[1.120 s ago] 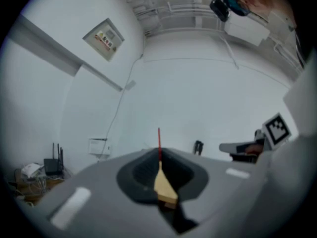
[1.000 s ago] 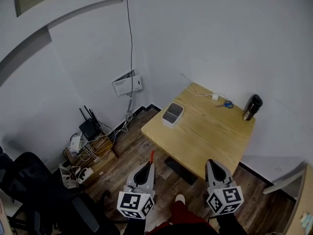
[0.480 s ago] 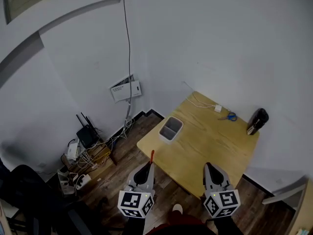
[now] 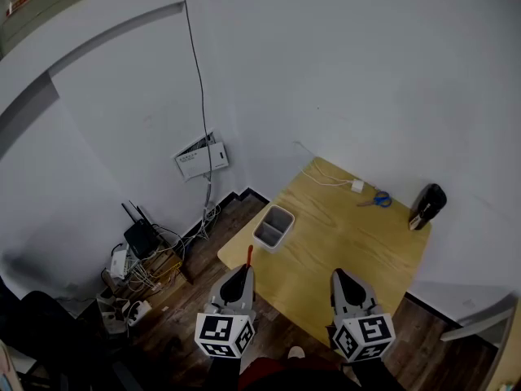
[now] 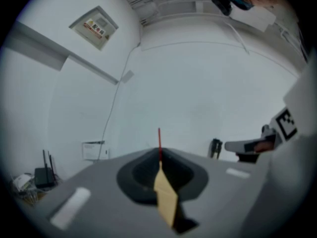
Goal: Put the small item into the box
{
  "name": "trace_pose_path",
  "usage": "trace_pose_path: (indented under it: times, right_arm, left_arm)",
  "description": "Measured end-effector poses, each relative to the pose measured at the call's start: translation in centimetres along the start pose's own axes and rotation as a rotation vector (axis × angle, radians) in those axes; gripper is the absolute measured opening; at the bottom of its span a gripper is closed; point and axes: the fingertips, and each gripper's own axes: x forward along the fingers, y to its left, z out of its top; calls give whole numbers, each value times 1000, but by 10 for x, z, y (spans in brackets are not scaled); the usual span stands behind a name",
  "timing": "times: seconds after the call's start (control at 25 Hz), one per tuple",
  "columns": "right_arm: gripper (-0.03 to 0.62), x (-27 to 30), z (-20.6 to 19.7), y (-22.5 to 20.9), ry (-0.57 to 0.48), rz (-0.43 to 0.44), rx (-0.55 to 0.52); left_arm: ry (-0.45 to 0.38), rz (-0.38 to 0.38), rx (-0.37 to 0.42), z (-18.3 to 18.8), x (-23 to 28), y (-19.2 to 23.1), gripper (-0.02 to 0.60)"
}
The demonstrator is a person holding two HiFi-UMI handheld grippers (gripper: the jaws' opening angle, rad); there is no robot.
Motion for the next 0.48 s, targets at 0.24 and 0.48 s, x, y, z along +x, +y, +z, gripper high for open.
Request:
trace_pose_path:
  times: [0.24,0.48]
  right_arm:
    - [8,4,2,-11,-7,-23,22]
    - [8,18,1,-16,-6,-83,34]
  left_arm:
    - [2,-5,16,5,22,7,12]
    - [14,-56,23,5,55,23,12]
